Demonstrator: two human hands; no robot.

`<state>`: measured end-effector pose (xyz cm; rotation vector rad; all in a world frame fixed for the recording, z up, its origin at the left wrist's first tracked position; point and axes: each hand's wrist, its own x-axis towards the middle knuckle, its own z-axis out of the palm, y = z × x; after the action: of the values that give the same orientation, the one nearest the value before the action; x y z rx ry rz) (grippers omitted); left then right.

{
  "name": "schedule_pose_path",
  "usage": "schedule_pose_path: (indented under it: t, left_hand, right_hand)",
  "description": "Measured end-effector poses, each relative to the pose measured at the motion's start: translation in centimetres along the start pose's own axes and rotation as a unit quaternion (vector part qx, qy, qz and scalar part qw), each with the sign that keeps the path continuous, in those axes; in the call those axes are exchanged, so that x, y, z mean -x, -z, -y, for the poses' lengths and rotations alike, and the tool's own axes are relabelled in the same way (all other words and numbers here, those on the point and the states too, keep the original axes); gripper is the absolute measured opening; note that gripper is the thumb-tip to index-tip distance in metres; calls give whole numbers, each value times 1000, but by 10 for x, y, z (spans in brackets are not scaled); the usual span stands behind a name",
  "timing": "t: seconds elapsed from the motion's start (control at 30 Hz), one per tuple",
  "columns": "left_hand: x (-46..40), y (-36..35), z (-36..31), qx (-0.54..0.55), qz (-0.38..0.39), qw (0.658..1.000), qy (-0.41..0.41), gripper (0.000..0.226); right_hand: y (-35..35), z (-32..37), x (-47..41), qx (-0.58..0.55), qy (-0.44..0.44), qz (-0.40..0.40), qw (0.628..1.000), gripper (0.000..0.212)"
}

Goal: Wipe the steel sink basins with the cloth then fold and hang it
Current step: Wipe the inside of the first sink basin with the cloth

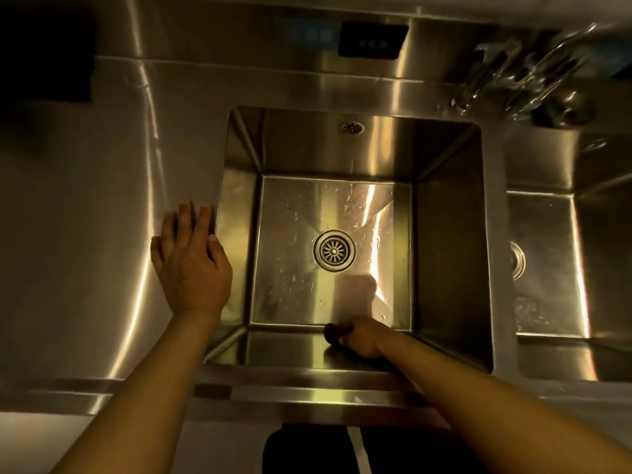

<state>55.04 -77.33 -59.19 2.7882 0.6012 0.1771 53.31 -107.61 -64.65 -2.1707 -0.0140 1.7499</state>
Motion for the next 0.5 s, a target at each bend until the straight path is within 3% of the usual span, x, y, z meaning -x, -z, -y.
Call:
schedule_pose_path:
  t: [0.3, 0.43, 0.5]
  left_hand:
    - [2, -1, 1, 41, 23, 999, -24, 58]
    - [35, 4, -30, 155, 21, 987, -30, 67]
    - [70, 1, -66, 194, 57, 978, -45, 66]
  right_hand:
    - [4, -28, 46, -35, -10, -185, 982, 27]
    - [17, -42, 72, 84, 5, -205, 975, 25]
    - [26, -48, 76, 171, 14, -198, 965, 21]
